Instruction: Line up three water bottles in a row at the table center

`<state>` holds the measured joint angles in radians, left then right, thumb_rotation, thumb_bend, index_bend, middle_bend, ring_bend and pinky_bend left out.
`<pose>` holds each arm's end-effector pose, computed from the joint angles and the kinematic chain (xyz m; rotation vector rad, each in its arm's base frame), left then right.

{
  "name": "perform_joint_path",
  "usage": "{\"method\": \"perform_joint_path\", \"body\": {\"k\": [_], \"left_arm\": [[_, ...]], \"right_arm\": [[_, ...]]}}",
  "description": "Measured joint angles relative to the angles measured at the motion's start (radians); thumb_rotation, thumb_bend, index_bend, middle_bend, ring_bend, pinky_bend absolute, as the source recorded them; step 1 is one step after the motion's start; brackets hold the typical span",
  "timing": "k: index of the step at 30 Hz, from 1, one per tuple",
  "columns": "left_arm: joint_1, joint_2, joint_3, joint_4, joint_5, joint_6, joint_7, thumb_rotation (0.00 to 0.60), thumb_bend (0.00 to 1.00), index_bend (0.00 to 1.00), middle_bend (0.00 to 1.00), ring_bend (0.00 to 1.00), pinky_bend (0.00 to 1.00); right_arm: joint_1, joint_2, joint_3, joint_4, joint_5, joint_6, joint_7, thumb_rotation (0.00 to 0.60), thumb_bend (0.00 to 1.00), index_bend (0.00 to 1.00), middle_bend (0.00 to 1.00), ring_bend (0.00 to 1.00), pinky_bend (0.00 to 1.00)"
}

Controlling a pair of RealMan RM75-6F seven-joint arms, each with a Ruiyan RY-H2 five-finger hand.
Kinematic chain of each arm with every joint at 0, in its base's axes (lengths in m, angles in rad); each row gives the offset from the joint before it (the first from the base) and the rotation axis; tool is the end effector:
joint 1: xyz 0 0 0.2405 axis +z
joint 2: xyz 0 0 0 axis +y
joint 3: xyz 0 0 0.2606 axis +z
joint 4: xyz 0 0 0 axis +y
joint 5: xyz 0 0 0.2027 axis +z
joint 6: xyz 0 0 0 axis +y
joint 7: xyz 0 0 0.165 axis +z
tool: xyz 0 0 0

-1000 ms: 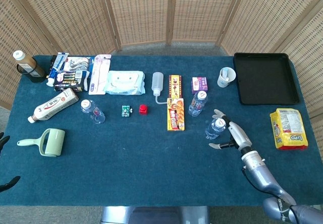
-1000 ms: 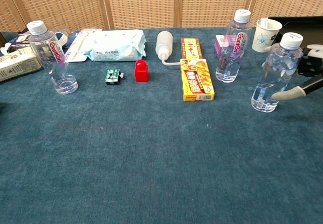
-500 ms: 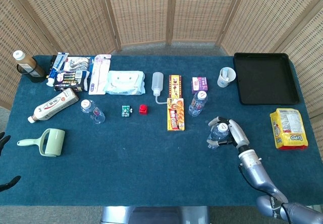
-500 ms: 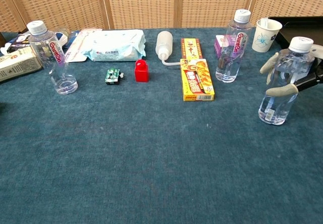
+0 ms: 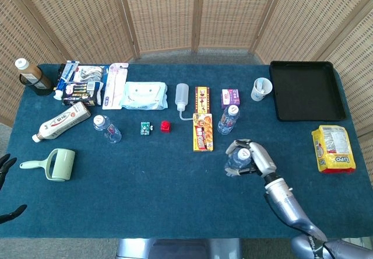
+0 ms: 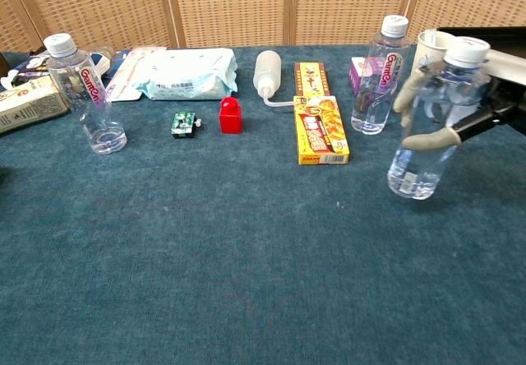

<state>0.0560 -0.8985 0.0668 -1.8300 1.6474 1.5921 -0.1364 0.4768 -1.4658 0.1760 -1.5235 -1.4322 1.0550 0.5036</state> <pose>-0.2869 0.1356 0.2070 -1.3656 -1.0567 -0.9675 -0.1963 -0.3147 0.0191 1.4881 -1.6151 1.4288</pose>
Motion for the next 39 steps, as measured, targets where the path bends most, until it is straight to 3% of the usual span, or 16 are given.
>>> {"method": "perform_joint_path", "body": {"k": [8,19,29,39], "left_arm": [[0.0,0.008,0.015,0.007,0.038,0.004,-0.032,0.6,0.02,0.0,0.0,0.0,0.0],[-0.011,0.024,0.024,0.027,0.048,-0.005,-0.092,0.6,0.02,0.0,0.0,0.0,0.0],[-0.02,0.035,0.027,0.042,0.042,-0.014,-0.136,0.6,0.02,0.0,0.0,0.0,0.0],[-0.039,0.039,0.029,0.037,0.036,-0.053,-0.137,0.6,0.02,0.0,0.0,0.0,0.0]], "right_arm": [[0.08,-0.049,0.031,-0.076,0.034,-0.042,-0.197,0.6,0.19,0.48,0.62,0.42,0.22],[0.18,-0.168,0.091,-0.094,0.146,-0.083,-0.38,0.6,0.21,0.48,0.61,0.42,0.22],[0.279,-0.305,0.134,-0.002,0.263,-0.118,-0.517,0.6,0.21,0.48,0.61,0.41,0.22],[0.346,-0.406,0.166,0.11,0.302,-0.121,-0.547,0.6,0.22,0.48,0.61,0.41,0.22]]}}
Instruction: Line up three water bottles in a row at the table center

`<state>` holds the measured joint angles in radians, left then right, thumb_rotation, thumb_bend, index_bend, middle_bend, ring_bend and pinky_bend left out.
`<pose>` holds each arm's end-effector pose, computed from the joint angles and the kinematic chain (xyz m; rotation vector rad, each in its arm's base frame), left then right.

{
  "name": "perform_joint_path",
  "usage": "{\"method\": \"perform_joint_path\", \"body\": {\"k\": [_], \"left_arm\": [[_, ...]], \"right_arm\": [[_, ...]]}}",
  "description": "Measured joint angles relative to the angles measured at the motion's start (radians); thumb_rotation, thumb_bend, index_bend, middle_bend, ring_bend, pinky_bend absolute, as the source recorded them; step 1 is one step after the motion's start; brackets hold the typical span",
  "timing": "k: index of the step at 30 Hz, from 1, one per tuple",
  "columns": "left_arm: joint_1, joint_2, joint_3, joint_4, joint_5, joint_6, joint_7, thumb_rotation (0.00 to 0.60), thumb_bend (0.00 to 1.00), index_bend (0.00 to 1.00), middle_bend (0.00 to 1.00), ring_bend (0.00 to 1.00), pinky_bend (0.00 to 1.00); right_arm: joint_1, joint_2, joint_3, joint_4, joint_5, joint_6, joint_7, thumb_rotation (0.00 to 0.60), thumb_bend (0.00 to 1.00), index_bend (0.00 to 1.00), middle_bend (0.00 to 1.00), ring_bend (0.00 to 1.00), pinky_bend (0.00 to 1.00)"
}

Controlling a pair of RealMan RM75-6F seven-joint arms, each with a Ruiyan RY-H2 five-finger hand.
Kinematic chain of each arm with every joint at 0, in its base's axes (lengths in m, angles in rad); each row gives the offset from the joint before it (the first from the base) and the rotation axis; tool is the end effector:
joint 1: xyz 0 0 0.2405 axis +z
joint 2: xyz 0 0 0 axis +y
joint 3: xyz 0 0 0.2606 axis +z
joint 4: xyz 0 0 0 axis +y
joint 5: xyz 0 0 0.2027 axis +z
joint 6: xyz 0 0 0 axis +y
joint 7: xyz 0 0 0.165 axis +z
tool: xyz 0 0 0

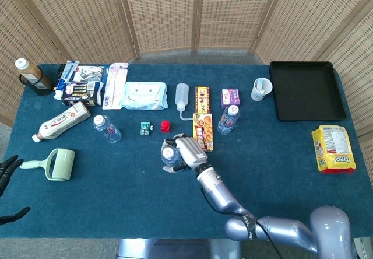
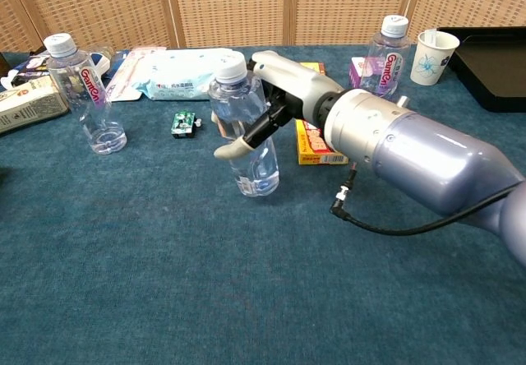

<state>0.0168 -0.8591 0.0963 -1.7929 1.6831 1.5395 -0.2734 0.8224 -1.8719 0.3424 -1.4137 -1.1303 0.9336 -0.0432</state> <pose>-0.2908 0.1392 0.2073 -1.4273 -1.1482 -0.9910 -0.0358 -0.3469 -0.0882 1.7594 -1.4461 1.3948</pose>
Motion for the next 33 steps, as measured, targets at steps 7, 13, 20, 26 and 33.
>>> {"method": "perform_joint_path", "body": {"k": [7,13,20,26,33], "left_arm": [[-0.004,0.004,0.001,-0.001,-0.009,-0.004,-0.012,0.6,0.02,0.0,0.0,0.0,0.0],[-0.007,0.006,0.001,0.0,-0.014,-0.011,-0.022,0.6,0.02,0.0,0.0,0.0,0.0],[-0.014,0.009,0.003,0.0,-0.012,-0.019,-0.03,0.6,0.02,0.0,0.0,0.0,0.0],[-0.012,0.009,0.005,0.001,-0.01,-0.013,-0.032,0.6,0.02,0.0,0.0,0.0,0.0],[-0.014,0.009,0.006,0.001,-0.007,-0.016,-0.03,0.6,0.02,0.0,0.0,0.0,0.0]], "right_arm": [[0.029,-0.021,0.019,0.057,0.03,-0.019,-0.01,0.6,0.22,0.48,0.61,0.4,0.22],[0.046,-0.034,0.019,0.1,0.043,-0.049,-0.005,0.6,0.21,0.37,0.49,0.31,0.18],[0.045,-0.004,-0.006,0.096,0.007,-0.083,0.049,0.6,0.11,0.15,0.25,0.15,0.14],[0.031,0.019,-0.02,0.069,-0.062,-0.048,0.098,0.6,0.05,0.09,0.15,0.09,0.13],[-0.002,0.08,-0.036,-0.02,-0.122,0.011,0.126,0.6,0.02,0.07,0.12,0.09,0.13]]}}
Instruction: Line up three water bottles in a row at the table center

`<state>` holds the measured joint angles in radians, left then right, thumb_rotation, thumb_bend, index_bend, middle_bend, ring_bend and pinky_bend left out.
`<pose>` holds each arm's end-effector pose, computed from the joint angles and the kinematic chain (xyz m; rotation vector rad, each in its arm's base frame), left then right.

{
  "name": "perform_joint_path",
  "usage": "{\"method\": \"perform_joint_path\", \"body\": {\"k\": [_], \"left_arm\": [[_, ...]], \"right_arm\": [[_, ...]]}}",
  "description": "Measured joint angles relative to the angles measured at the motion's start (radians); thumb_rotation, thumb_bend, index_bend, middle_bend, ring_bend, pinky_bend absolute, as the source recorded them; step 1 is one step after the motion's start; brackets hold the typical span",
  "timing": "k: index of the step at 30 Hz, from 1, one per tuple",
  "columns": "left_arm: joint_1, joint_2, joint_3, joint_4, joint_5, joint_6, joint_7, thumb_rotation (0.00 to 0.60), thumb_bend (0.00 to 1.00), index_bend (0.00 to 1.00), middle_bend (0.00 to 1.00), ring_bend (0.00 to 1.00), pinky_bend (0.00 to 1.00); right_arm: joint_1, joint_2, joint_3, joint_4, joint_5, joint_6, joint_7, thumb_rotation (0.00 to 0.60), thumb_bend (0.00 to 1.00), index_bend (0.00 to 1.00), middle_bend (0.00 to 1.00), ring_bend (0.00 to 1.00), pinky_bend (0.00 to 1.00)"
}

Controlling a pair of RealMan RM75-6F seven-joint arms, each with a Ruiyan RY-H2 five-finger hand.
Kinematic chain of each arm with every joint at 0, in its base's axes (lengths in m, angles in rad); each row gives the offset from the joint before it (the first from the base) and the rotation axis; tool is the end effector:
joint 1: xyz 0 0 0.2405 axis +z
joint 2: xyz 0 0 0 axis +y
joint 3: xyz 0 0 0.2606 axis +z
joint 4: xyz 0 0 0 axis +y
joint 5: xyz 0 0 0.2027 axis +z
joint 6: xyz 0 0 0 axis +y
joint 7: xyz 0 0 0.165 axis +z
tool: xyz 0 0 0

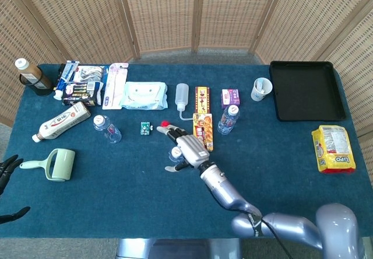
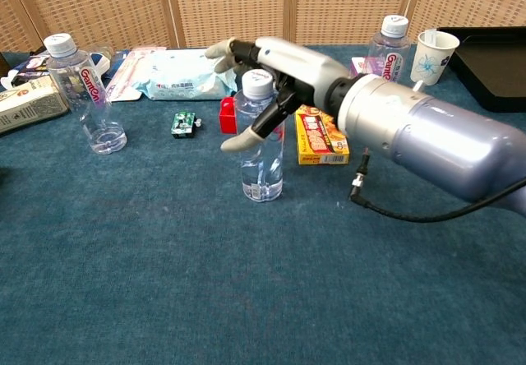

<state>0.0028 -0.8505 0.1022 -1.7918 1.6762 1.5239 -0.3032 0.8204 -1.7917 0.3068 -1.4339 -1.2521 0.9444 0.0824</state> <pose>-0.2921 0.1417 0.2076 -1.4276 -1.1758 -0.9932 -0.0397 -0.3489 -0.0678 1.8164 -1.3897 1.4677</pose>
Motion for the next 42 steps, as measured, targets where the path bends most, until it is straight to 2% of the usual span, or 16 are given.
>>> {"method": "perform_joint_path", "body": {"k": [4,11,16,22,29,35,42], "left_arm": [[-0.002,0.002,0.0,0.002,-0.001,-0.001,-0.005,0.6,0.02,0.0,0.0,0.0,0.0],[0.004,0.004,-0.004,0.002,-0.013,0.014,-0.018,0.6,0.02,0.0,0.0,0.0,0.0],[0.008,0.002,-0.006,-0.001,-0.016,0.021,-0.01,0.6,0.02,0.0,0.0,0.0,0.0],[0.007,-0.005,-0.004,-0.014,-0.015,0.01,0.031,0.6,0.02,0.0,0.0,0.0,0.0],[-0.01,-0.006,-0.001,-0.023,-0.016,-0.028,0.052,0.6,0.02,0.0,0.0,0.0,0.0],[-0.009,-0.006,-0.003,-0.028,-0.016,-0.021,0.056,0.6,0.02,0.0,0.0,0.0,0.0],[-0.02,-0.004,-0.005,-0.031,-0.033,-0.049,0.06,0.6,0.02,0.0,0.0,0.0,0.0]], "right_arm": [[-0.035,0.055,-0.013,-0.076,-0.032,0.046,0.015,0.6,0.02,0.07,0.12,0.1,0.13],[-0.125,0.23,-0.037,-0.216,-0.131,0.16,0.101,0.6,0.02,0.07,0.13,0.11,0.14],[-0.166,0.346,-0.028,-0.229,-0.144,0.187,0.199,0.6,0.03,0.07,0.13,0.12,0.15],[-0.187,0.431,0.006,-0.162,-0.08,0.141,0.372,0.6,0.02,0.07,0.1,0.07,0.14],[-0.189,0.476,0.016,0.002,-0.013,-0.013,0.615,0.6,0.01,0.06,0.08,0.07,0.13],[-0.182,0.445,-0.006,0.175,-0.017,-0.114,0.791,0.6,0.01,0.06,0.07,0.06,0.13],[-0.163,0.343,-0.05,0.288,-0.069,-0.159,0.875,0.6,0.03,0.05,0.07,0.06,0.13]]}}
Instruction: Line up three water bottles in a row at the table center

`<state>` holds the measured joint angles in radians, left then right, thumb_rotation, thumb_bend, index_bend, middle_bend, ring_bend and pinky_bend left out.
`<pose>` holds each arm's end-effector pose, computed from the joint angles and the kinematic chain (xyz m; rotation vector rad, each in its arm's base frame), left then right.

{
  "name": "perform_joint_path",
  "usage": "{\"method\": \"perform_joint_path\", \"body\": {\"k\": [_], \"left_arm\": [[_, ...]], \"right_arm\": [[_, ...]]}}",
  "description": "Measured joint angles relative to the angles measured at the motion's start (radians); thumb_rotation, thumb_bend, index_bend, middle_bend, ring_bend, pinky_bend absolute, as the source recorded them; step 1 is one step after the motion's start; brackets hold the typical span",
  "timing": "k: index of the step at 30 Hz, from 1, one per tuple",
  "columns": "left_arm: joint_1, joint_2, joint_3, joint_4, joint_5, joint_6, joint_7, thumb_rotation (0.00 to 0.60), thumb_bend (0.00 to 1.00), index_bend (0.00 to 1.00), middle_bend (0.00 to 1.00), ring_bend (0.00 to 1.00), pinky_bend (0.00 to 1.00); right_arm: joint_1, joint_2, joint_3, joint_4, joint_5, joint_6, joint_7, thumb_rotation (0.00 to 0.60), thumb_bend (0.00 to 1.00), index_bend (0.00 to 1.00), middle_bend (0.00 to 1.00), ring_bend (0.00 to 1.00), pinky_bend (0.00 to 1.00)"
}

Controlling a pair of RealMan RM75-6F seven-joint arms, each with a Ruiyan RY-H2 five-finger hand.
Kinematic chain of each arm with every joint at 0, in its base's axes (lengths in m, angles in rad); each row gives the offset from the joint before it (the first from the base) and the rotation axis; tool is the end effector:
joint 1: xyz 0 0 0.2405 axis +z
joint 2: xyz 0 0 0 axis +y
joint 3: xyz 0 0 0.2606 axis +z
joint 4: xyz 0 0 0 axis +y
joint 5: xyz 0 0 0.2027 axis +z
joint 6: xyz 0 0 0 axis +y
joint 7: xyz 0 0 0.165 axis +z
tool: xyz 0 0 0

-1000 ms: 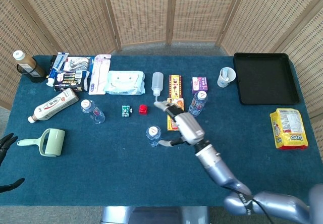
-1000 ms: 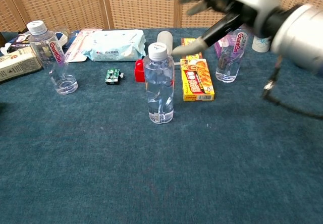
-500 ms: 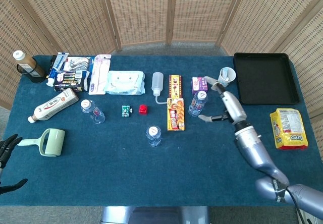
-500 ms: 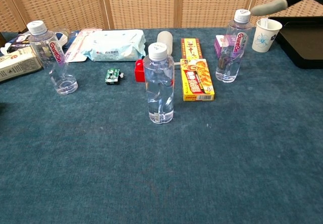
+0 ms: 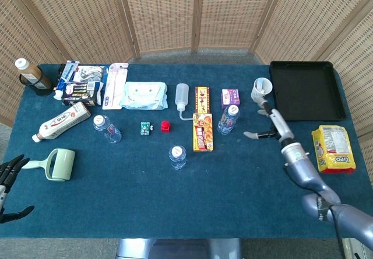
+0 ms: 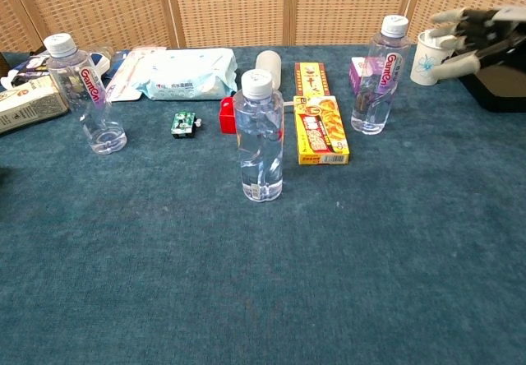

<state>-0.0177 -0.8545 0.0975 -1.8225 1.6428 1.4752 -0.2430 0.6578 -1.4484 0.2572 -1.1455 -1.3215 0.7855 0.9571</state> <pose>-0.2911 0.1479 0.1997 -1.4423 -1.1799 -0.9433 -0.2418 -0.4147 0.0523 1.2293 -1.8089 1.3855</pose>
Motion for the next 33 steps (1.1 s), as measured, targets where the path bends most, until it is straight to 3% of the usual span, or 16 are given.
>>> {"method": "perform_joint_path", "body": {"k": [6,19,22,27,33], "left_arm": [[0.001,0.001,0.001,0.002,0.006,0.007,-0.007,0.6,0.02,0.0,0.0,0.0,0.0],[0.002,0.004,0.009,0.018,0.023,0.011,-0.037,0.6,0.02,0.0,0.0,0.0,0.0],[0.0,0.004,0.011,0.018,0.026,0.007,-0.035,0.6,0.02,0.0,0.0,0.0,0.0],[-0.002,0.003,0.009,0.013,0.015,0.002,-0.032,0.6,0.02,0.0,0.0,0.0,0.0],[-0.005,0.002,0.012,0.005,0.017,-0.005,-0.024,0.6,0.02,0.0,0.0,0.0,0.0]], "right_arm": [[0.046,-0.092,-0.01,0.048,-0.025,-0.013,-0.002,0.6,0.03,0.05,0.08,0.07,0.12],[0.129,-0.197,0.038,0.148,0.046,-0.077,-0.082,0.6,0.02,0.06,0.12,0.1,0.12],[0.134,-0.22,0.049,0.187,0.068,-0.082,-0.09,0.6,0.04,0.13,0.21,0.16,0.14],[0.134,-0.25,0.078,0.242,0.12,-0.101,-0.081,0.6,0.11,0.37,0.5,0.34,0.15],[0.126,-0.253,0.081,0.248,0.11,-0.115,-0.043,0.6,0.22,0.55,0.68,0.44,0.15]]}}
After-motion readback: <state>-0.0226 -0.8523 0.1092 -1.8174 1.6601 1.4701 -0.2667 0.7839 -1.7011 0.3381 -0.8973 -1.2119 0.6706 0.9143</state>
